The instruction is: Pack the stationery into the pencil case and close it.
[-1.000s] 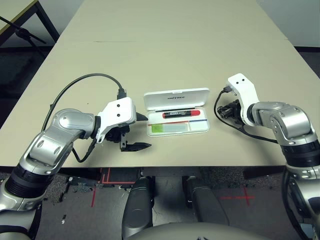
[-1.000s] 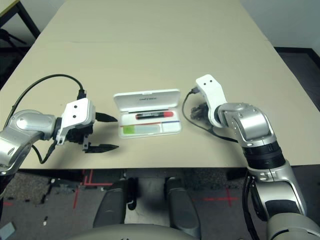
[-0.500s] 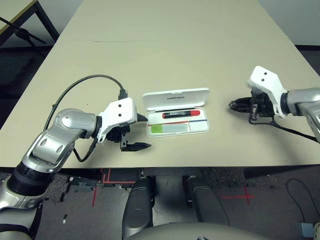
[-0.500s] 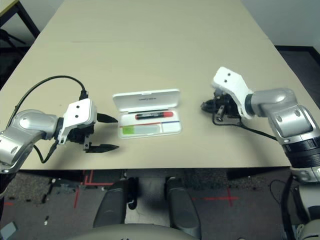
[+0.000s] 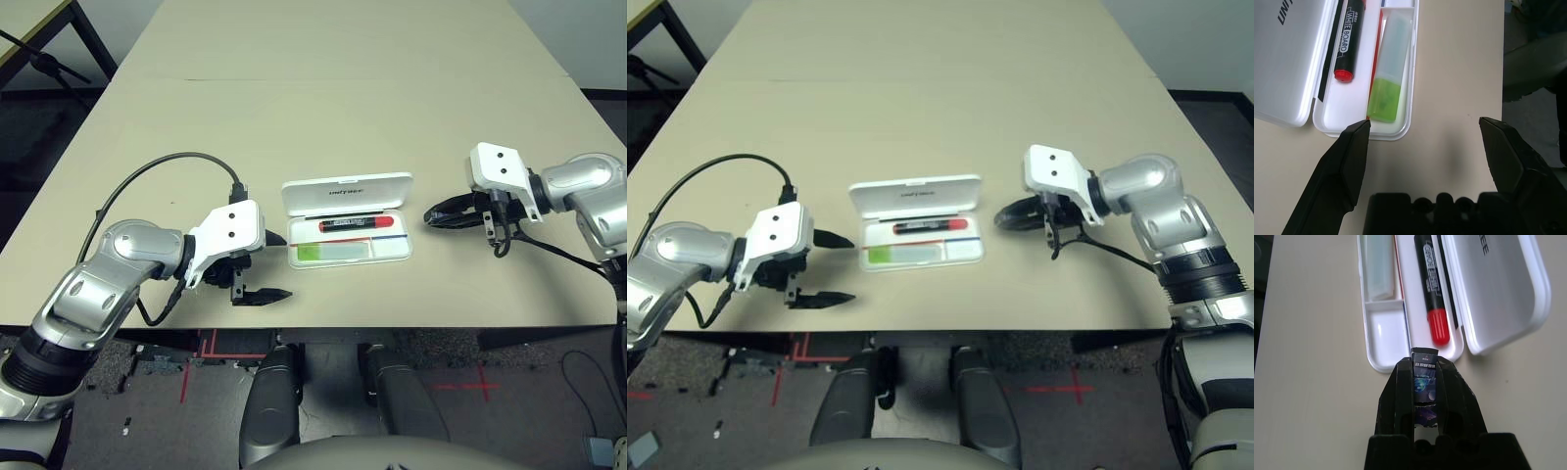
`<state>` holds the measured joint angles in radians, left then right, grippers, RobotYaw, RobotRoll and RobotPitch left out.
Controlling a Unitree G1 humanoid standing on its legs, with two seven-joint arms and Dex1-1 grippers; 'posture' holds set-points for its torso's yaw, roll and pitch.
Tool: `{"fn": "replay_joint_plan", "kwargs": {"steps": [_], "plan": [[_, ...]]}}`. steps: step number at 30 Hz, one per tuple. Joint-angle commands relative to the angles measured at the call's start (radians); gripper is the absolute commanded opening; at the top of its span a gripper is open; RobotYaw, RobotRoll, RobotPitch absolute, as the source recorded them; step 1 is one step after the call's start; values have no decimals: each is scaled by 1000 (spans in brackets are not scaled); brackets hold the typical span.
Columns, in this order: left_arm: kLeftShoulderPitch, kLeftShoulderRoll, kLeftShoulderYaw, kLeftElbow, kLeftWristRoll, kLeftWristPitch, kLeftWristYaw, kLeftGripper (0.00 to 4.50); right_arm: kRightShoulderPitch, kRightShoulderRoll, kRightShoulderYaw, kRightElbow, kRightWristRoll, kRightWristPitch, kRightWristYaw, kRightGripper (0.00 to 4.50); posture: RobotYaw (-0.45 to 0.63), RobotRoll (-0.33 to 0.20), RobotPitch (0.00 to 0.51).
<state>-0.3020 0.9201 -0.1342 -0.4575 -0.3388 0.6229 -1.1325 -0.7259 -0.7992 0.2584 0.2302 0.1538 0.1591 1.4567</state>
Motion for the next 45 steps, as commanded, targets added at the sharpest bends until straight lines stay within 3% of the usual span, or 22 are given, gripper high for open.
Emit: {"fn": "replay_joint_plan", "kwargs": {"steps": [1,11,23,36,40,45], "plan": [[0,20,15,-12,-15,13,1,4500,-26,23,26,-20,-6,-2,38,335,127,0,185],[32,19,16,-14,-3,-5,14,4500,-74,104,86,54,-64,-100,83,335,144,0,184],[75,39,34,-1,2,-46,13,4500,-53,174,122,156,-129,-207,68,335,165,0,179],[75,44,34,5,4,-55,9,4500,-36,197,125,161,-152,-248,43,335,162,0,172],[70,43,30,7,4,-54,7,4500,-26,201,105,136,-124,-211,38,1703,152,0,173],[64,41,27,12,4,-54,6,4500,-11,156,81,37,-45,-31,97,3530,143,0,176]]}}
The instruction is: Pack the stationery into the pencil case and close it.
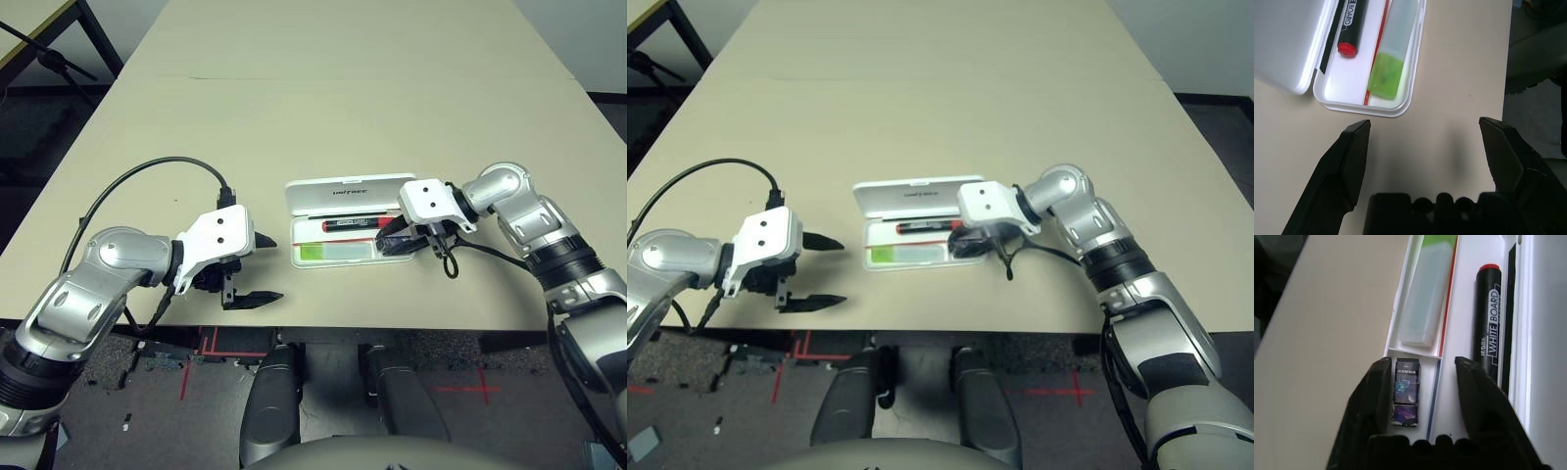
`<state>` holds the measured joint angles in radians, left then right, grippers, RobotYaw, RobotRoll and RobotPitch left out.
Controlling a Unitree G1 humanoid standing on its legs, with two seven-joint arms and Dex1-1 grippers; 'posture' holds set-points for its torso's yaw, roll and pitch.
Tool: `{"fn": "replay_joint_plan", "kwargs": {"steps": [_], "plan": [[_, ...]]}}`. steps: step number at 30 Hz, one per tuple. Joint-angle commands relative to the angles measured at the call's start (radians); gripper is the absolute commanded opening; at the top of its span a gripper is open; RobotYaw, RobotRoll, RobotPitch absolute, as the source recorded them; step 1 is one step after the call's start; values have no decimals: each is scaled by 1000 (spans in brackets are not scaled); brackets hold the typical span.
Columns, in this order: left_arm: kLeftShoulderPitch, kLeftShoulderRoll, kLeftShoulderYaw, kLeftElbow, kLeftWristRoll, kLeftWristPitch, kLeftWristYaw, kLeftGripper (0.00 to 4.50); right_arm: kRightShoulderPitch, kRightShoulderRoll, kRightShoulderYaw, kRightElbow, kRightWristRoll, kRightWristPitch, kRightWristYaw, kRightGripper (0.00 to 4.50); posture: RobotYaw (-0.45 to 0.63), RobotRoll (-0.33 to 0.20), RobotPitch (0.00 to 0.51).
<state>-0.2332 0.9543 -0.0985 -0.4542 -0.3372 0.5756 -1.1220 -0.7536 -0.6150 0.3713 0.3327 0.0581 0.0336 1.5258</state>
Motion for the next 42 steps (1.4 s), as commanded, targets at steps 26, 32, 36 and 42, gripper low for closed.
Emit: {"fn": "replay_joint_plan", "kwargs": {"steps": [26,32,36,42], "plan": [[28,20,9,119,-1,-52,-34,4500,237,-400,-412,-199,353,570,-27,4463,37,0,193],[4,49,-5,177,58,-12,1,4500,268,-431,-411,-228,369,594,-34,4463,24,0,191],[-32,76,-12,250,109,35,31,3469,280,-459,-401,-231,364,594,-32,4500,19,0,190],[-132,63,-18,384,188,16,85,1052,274,-456,-385,-232,367,596,-33,4500,19,0,187]]}}
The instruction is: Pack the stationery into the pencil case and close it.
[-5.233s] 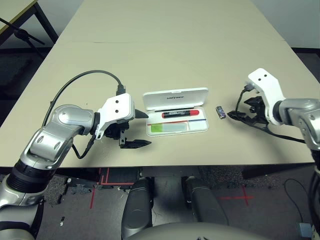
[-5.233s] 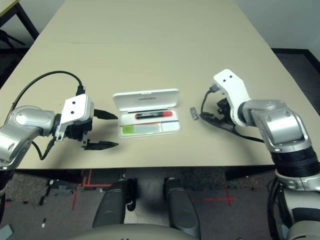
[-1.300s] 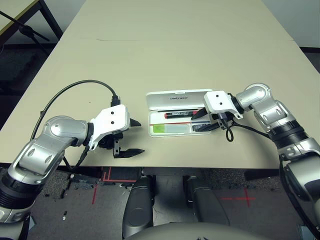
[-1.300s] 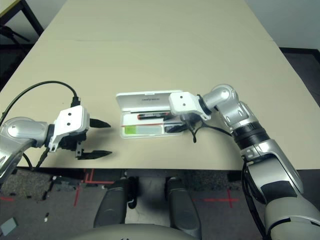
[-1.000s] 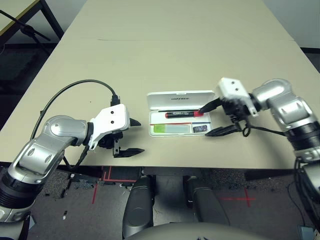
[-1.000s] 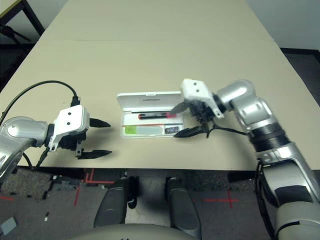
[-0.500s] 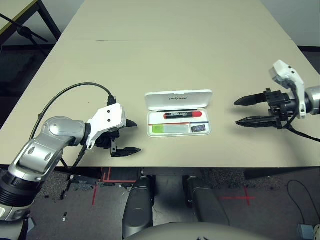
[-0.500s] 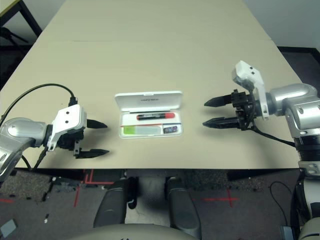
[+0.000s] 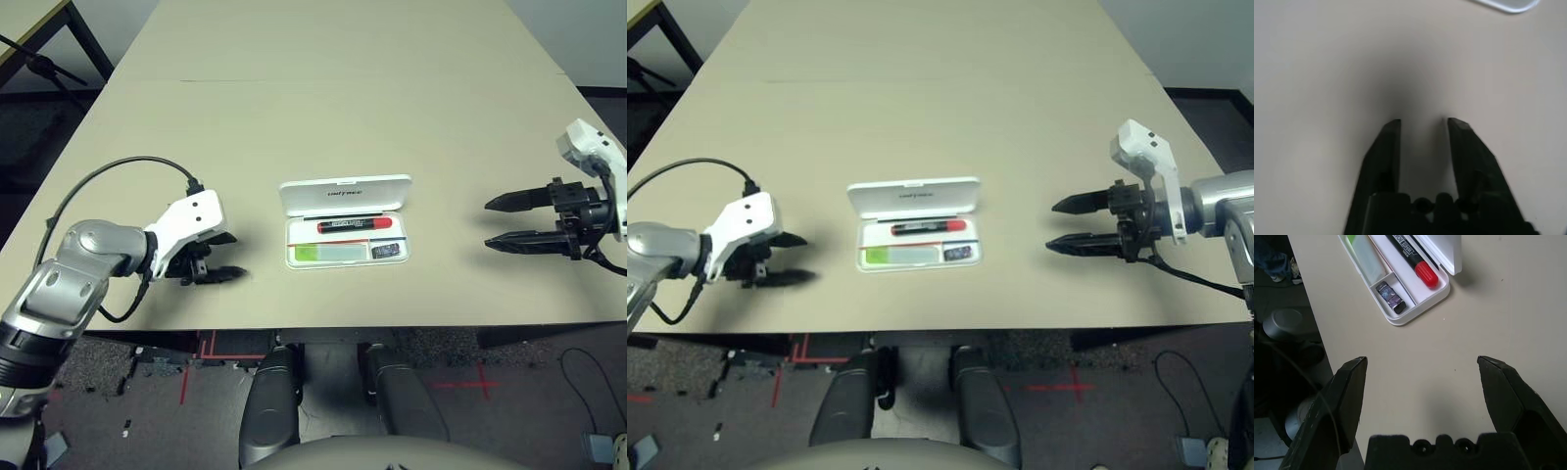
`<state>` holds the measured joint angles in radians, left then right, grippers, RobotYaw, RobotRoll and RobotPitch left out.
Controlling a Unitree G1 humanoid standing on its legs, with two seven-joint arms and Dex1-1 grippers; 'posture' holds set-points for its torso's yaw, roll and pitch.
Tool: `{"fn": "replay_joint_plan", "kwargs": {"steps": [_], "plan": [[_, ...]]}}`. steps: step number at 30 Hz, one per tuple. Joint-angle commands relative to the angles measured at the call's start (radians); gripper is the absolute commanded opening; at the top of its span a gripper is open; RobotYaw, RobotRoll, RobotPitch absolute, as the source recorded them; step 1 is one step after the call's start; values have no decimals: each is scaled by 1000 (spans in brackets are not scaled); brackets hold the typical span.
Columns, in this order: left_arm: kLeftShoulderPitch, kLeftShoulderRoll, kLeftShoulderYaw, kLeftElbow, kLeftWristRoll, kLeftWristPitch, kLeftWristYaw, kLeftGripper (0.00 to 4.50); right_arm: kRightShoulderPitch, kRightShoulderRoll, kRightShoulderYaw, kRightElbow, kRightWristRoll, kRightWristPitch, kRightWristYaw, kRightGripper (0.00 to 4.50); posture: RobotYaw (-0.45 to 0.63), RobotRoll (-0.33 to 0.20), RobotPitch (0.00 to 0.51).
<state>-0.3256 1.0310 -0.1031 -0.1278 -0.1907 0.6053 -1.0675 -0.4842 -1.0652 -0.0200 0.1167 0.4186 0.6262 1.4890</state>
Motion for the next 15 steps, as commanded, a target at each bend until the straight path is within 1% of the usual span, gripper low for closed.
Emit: {"fn": "replay_joint_plan", "kwargs": {"steps": [1,2,3,7,12,15], "plan": [[-62,-24,-17,84,58,-22,48,639,2,-3,8,-15,6,2,3,4500,19,0,187],[-85,-35,-19,109,74,-32,66,254,-1,-1,11,-14,5,0,3,4500,21,0,186],[-116,-58,-20,143,94,-34,102,14,-4,2,15,-12,4,-2,3,4500,22,0,185],[-194,-168,-25,245,148,-31,222,14,-13,19,28,-11,-2,-5,-5,4500,28,0,181],[-248,-313,10,302,134,-49,311,14,-18,30,35,-10,-6,-10,-6,4500,27,0,179],[-274,-363,8,327,136,-65,327,14,-19,32,40,-7,-11,-19,-7,4500,26,0,178]]}}
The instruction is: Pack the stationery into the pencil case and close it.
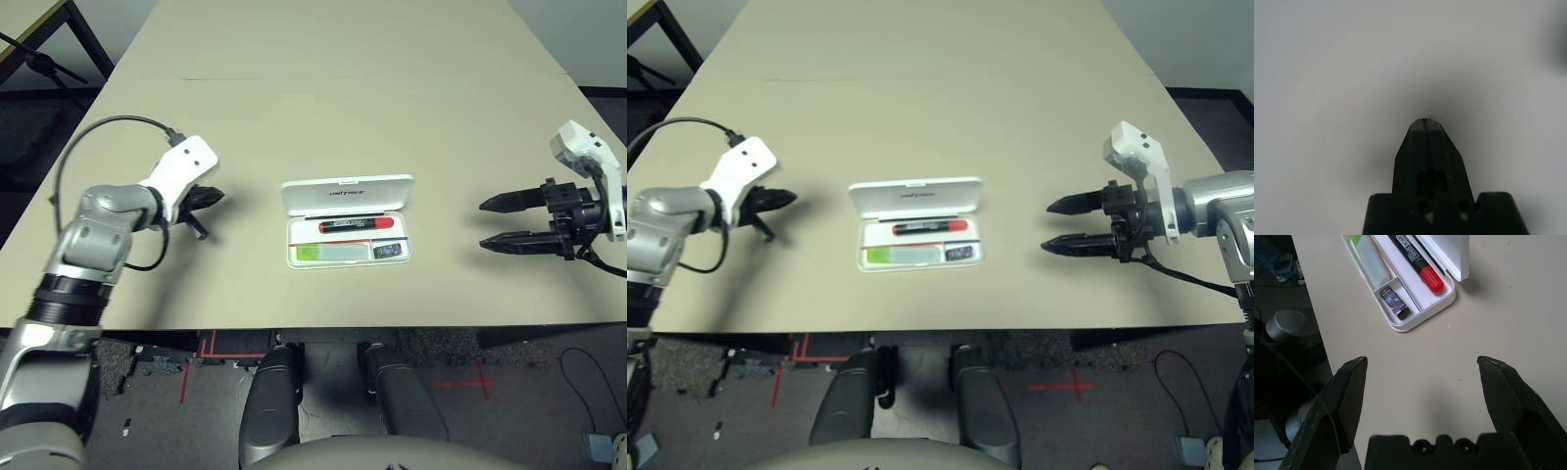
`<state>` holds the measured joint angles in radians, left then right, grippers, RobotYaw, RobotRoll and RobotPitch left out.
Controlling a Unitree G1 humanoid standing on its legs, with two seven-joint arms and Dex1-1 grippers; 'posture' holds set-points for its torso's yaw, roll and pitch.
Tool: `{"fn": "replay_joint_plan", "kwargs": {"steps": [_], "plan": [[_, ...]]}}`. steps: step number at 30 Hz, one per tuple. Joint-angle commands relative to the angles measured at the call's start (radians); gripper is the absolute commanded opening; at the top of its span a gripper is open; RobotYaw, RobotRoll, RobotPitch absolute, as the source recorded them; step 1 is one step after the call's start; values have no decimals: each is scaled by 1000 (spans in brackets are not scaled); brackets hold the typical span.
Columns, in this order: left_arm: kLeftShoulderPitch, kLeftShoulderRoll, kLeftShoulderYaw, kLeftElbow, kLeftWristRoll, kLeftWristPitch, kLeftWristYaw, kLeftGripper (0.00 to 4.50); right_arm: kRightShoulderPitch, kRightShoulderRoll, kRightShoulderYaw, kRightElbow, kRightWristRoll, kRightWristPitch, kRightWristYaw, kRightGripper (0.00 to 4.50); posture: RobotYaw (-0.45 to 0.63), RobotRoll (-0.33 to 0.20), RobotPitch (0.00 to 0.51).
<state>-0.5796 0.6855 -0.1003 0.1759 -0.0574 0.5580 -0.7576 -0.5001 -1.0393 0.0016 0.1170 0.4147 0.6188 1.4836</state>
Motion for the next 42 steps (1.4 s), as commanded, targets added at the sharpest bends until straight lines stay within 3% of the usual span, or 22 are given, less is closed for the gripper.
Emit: {"fn": "replay_joint_plan", "kwargs": {"steps": [1,22,29,42], "plan": [[-26,-29,4,28,3,-18,19,14,-3,7,19,-8,-7,-12,-3,4500,26,0,178],[-17,-181,-28,-70,-68,-13,-55,14,-6,11,21,-2,-6,-38,-18,4500,11,0,164],[7,-184,-67,-167,-116,16,-139,14,-16,23,28,9,-15,-49,-18,4500,13,0,160],[61,-113,-157,-292,-184,37,-317,14,-23,39,47,38,-46,-84,-13,4500,14,0,153]]}}
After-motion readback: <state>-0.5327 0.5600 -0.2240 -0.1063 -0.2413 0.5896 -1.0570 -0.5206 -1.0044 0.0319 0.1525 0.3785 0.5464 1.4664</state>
